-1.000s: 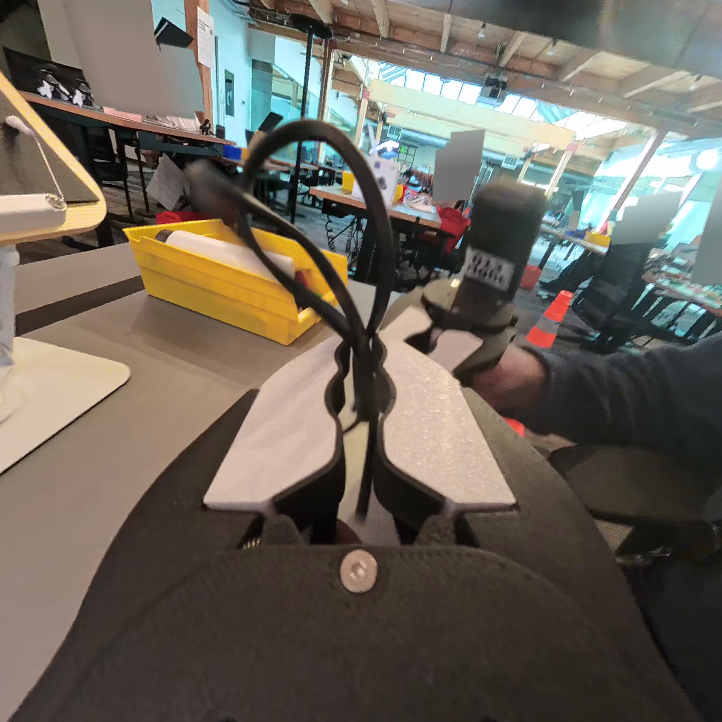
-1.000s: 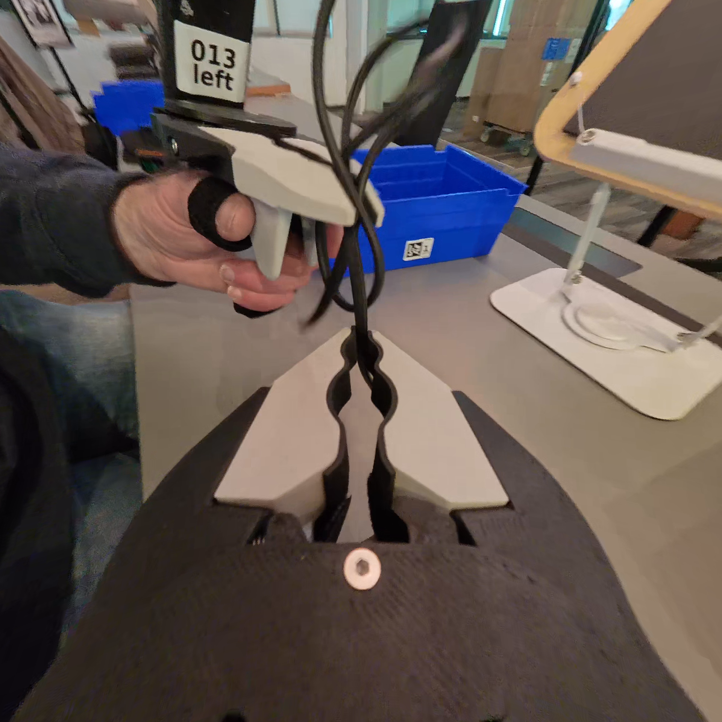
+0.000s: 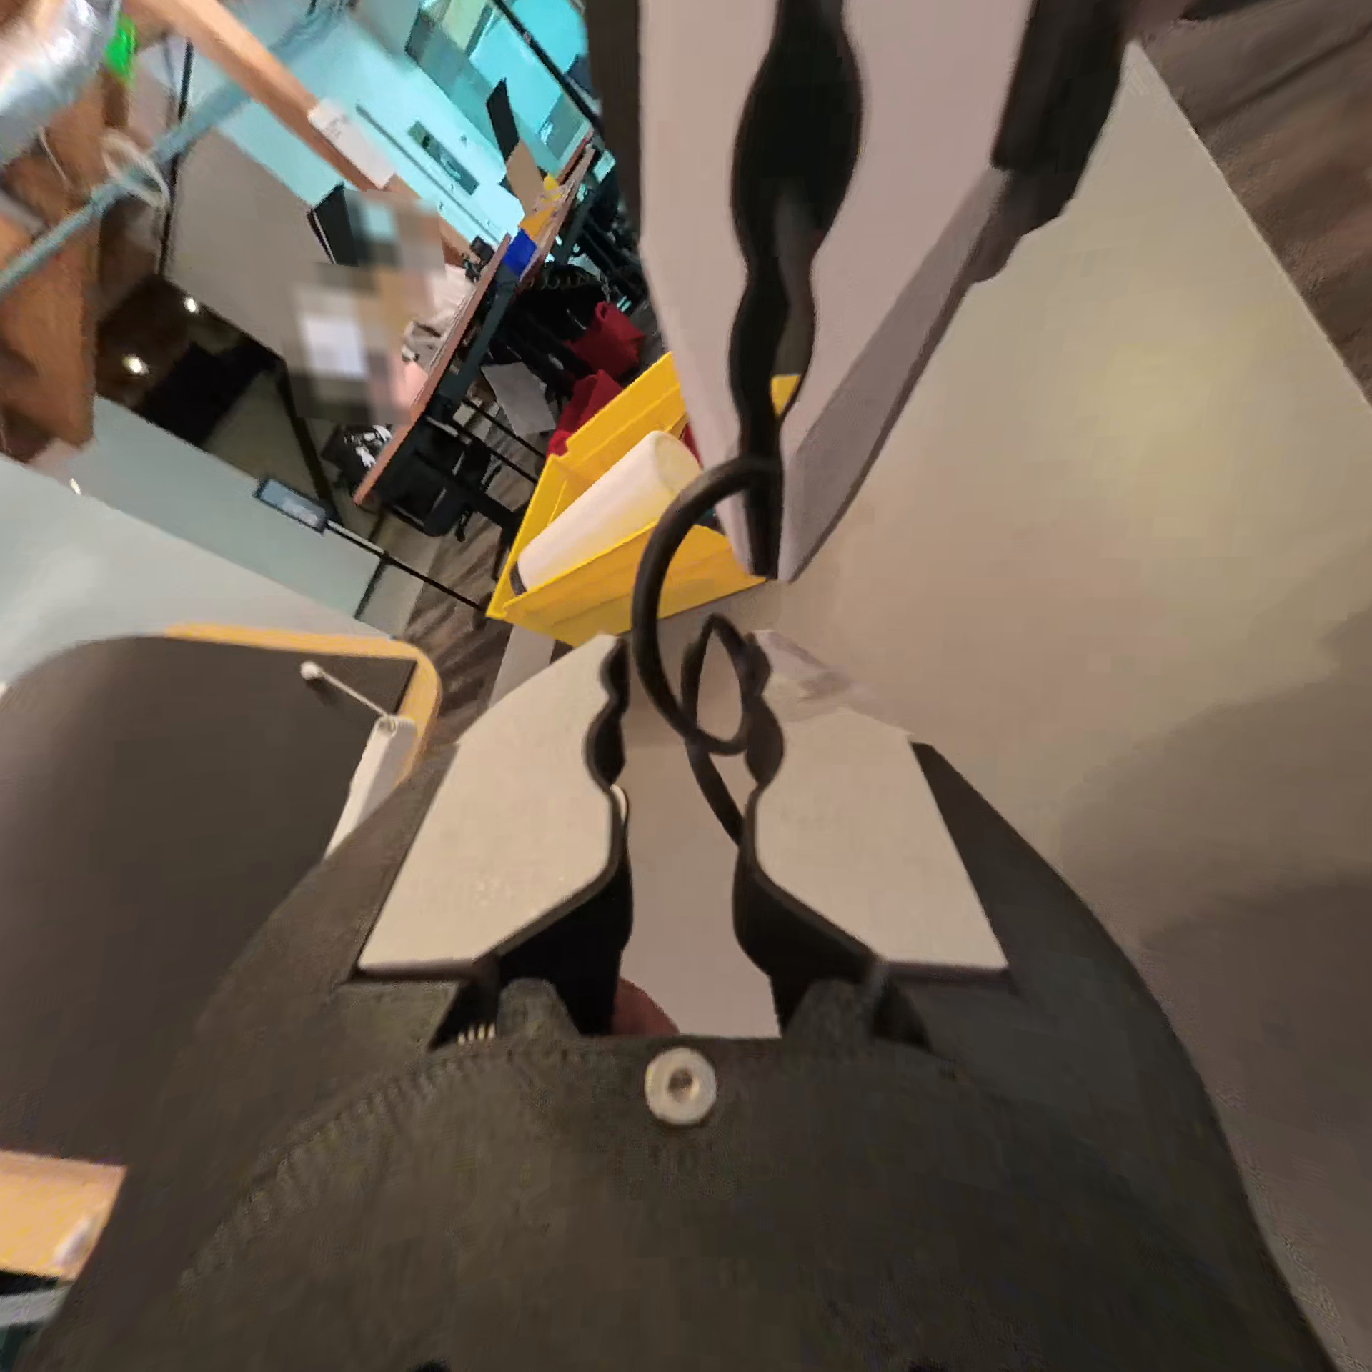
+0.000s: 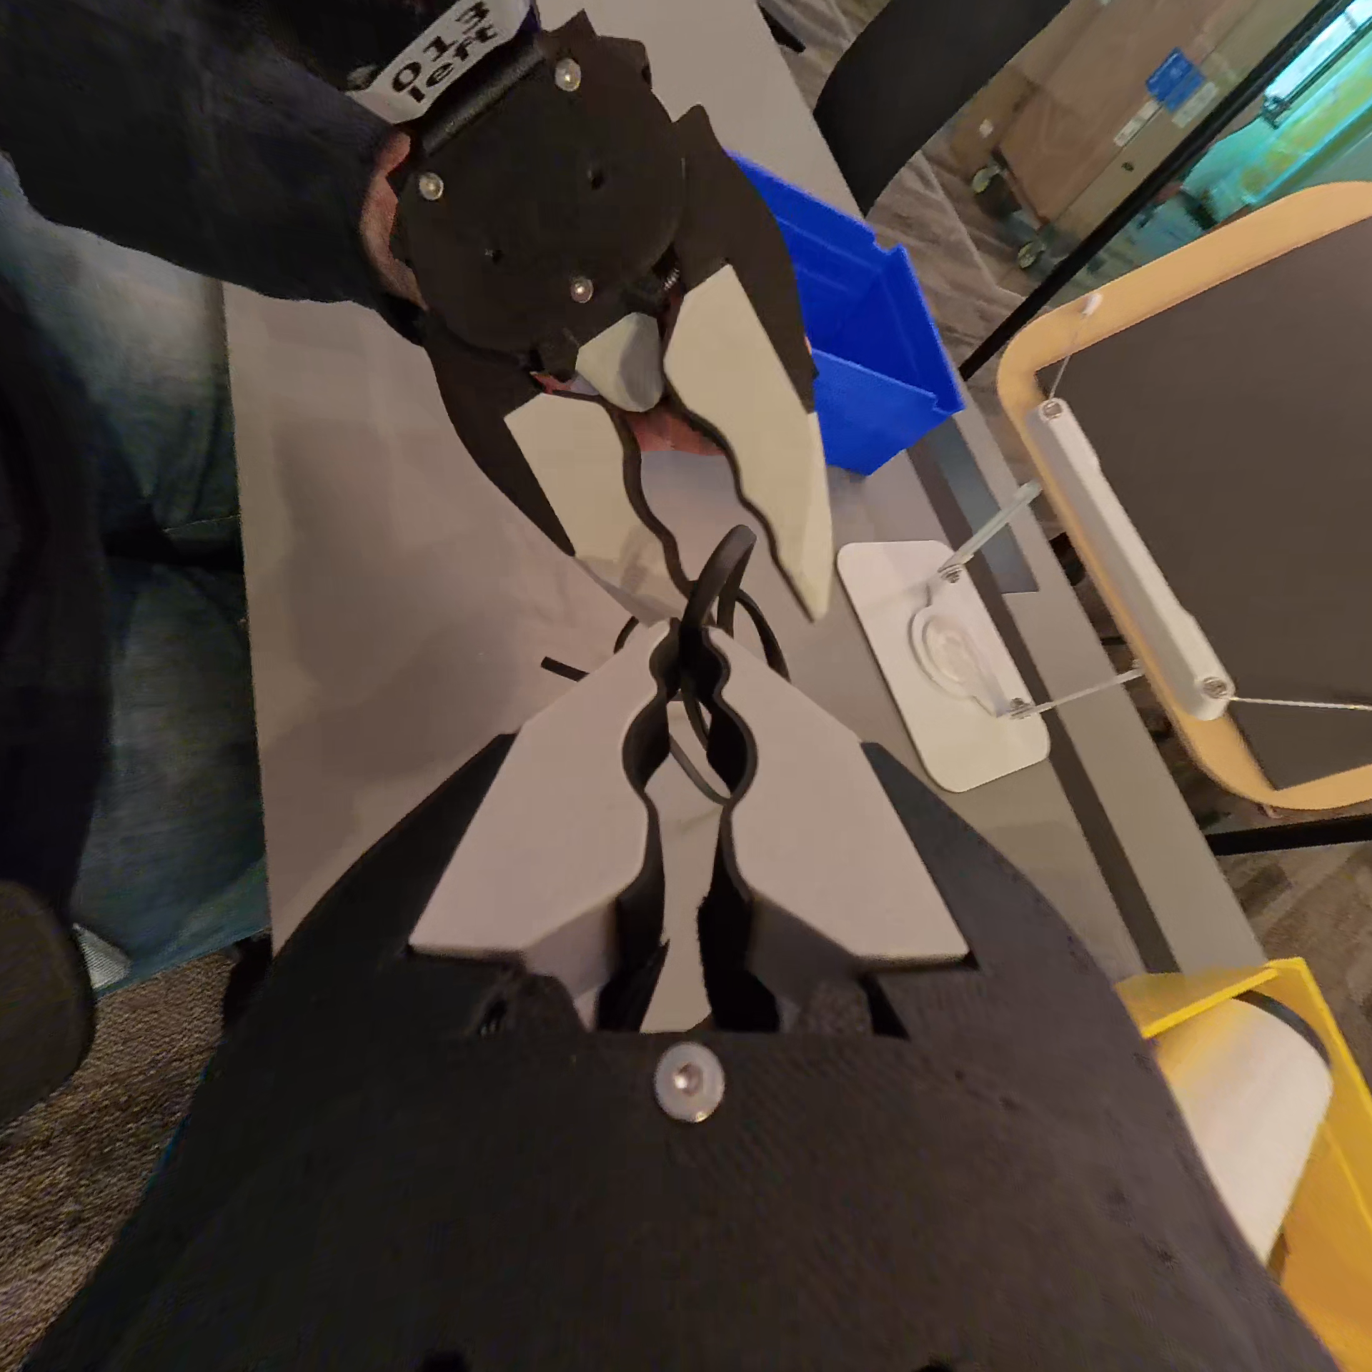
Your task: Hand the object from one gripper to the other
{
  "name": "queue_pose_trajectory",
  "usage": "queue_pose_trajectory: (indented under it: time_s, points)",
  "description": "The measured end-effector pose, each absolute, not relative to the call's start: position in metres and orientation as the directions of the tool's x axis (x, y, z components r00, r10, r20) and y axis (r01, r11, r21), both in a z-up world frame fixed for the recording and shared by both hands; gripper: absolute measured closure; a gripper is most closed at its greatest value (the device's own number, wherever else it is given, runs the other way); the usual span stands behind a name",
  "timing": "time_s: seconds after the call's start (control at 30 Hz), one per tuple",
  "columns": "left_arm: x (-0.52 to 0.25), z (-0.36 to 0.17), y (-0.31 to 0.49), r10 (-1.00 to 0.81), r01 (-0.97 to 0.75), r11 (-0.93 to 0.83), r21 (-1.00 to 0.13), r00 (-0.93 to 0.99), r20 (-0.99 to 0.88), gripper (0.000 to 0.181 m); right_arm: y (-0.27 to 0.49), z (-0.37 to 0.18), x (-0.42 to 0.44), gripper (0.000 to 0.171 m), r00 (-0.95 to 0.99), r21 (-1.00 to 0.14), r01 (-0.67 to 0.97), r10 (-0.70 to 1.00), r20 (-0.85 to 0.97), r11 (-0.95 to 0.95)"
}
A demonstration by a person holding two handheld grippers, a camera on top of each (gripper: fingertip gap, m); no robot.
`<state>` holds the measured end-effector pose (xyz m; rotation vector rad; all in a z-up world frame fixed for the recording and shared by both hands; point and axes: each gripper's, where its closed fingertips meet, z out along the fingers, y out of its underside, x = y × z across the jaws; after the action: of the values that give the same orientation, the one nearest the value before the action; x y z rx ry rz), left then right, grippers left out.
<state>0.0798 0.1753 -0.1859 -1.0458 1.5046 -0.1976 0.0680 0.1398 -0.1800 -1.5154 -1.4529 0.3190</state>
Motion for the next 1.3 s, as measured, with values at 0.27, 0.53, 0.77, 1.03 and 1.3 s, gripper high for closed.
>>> queue_pose_trajectory:
  time_s: [0.27, 0.53, 0.77, 1.03, 1.3]
  points:
    - [0.076, -0.194, 0.183, -0.735, -0.501, 0.490, -0.713, 0.203, -0.647, 0.181, 0.147, -0.184, 0.077, 0.170, 0.336, -0.831, 0.539, 0.871, 0.358, 0.134]
    - [0.059, -0.163, 0.203, -0.860, -0.287, 0.259, -0.922, 0.366, -0.356, 0.181, 0.170, -0.203, 0.094, 0.110, 0.518, -0.966, 0.244, 0.854, 0.050, -0.091]
    - [0.062, -0.132, 0.196, -0.893, -0.169, 0.219, -0.961, 0.361, -0.267, 0.181, 0.189, -0.282, 0.044, 0.101, 0.457, -0.921, 0.365, 0.888, 0.050, -0.137]
    - [0.070, -0.110, 0.184, -0.914, -0.089, 0.202, -0.975, 0.340, -0.221, 0.181, 0.223, -0.299, 0.010, 0.170, 0.457, -0.897, 0.437, 0.876, 0.154, -0.070]
    - [0.043, -0.108, 0.183, -0.914, -0.095, 0.184, -0.978, 0.350, -0.205, 0.181, 0.236, -0.261, 0.039, 0.171, 0.536, -0.949, 0.295, 0.841, 0.069, -0.110]
